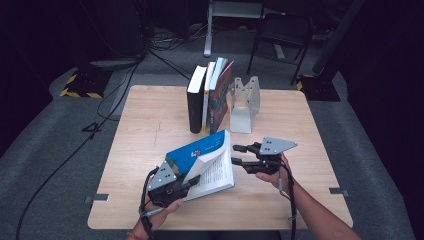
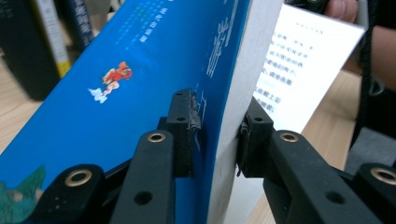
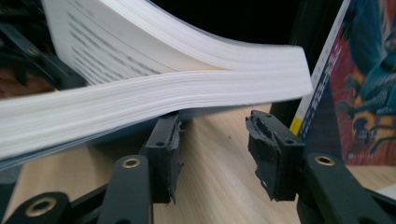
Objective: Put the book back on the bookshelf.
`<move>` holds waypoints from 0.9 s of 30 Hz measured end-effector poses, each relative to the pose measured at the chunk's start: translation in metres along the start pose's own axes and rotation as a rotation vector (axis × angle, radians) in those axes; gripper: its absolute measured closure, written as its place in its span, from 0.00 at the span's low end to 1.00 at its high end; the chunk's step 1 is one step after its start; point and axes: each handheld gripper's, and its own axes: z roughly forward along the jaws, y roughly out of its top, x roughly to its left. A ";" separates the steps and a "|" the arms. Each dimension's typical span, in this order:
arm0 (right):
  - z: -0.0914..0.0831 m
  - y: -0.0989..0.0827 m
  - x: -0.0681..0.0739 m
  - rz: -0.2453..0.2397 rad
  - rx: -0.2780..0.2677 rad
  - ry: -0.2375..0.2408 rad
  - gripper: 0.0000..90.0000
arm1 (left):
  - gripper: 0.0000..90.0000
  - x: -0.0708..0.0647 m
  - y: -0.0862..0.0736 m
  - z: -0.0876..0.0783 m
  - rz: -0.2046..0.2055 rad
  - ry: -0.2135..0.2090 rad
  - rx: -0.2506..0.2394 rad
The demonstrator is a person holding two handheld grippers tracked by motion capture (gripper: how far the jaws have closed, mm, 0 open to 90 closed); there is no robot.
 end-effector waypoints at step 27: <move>-0.013 -0.067 -0.031 0.013 0.359 -0.117 0.49 | 0.86 -0.006 0.013 0.029 0.043 0.004 0.022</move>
